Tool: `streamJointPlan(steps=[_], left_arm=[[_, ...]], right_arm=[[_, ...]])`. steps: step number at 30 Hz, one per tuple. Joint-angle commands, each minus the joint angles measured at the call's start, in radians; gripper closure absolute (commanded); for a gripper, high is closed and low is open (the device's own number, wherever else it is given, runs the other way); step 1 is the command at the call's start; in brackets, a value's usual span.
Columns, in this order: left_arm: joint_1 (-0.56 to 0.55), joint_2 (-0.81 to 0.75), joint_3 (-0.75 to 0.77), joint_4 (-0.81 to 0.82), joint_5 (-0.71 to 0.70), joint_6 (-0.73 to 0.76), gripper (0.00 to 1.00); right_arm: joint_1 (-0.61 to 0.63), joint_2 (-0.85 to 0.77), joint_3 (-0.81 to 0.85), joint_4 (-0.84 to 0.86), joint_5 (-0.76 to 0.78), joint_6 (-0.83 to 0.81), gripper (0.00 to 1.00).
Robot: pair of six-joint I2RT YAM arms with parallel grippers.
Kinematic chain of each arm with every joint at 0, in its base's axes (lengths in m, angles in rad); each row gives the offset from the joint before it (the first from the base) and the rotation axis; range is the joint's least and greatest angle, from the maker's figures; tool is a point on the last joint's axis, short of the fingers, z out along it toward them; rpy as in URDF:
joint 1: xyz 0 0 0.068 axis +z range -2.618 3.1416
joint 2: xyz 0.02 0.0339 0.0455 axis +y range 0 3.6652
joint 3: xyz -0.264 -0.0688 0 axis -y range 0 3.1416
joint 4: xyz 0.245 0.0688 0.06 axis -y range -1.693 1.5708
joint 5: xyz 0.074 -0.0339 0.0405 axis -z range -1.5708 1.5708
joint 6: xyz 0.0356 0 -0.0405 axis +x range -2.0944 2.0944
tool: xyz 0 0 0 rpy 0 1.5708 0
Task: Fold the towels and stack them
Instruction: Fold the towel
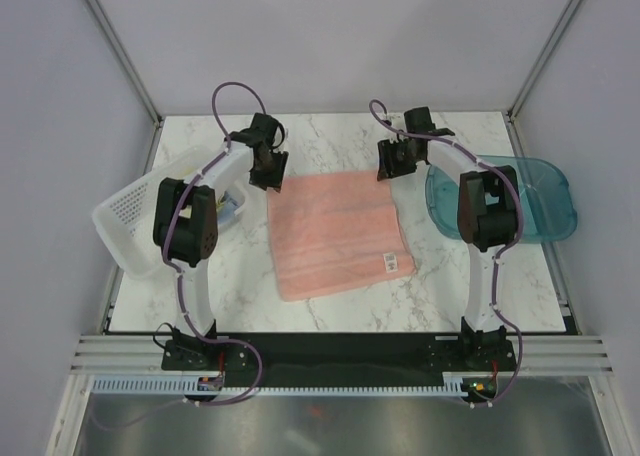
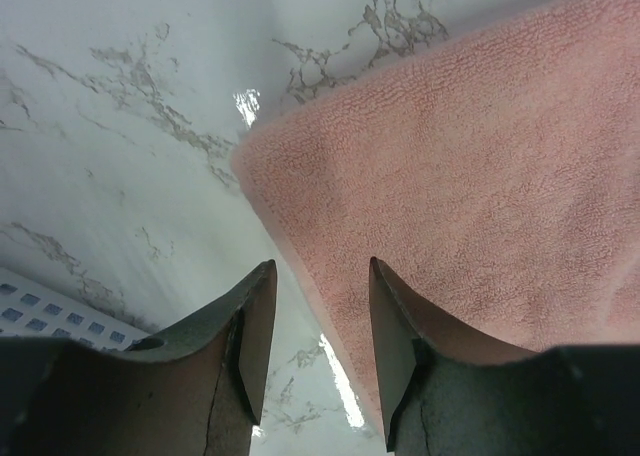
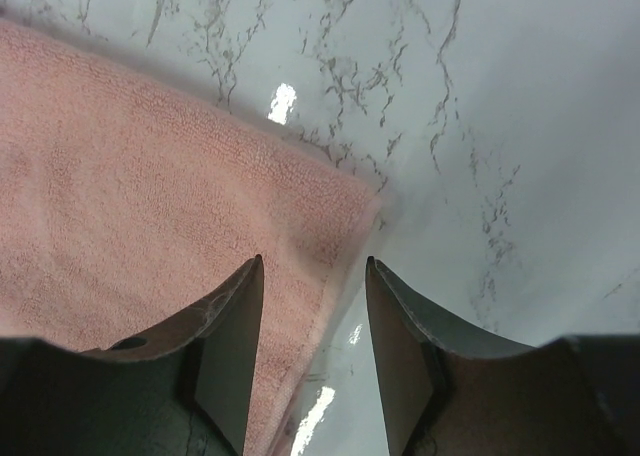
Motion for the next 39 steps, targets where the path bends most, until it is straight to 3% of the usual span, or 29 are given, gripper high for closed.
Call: streamJointPlan(steps=[1,30,39], left_arm=[[0.016,0.005,0.059,0.043,0.039,0.064,0.5],[0.062,0.166,0.16,0.048,0.109,0.179,0.51],[0.063,0.197,0.172,0.048,0.122,0.192,0.6]], right_arm=[[-0.016,0.025,0.063,0.001,-0.02,-0.046,0.47],[-0.033,0.149,0.204,-0.022,-0.132,-0.165,0.54],[-0.031,0.181,0.227,-0.017,-0.141,-0.174,0.57]])
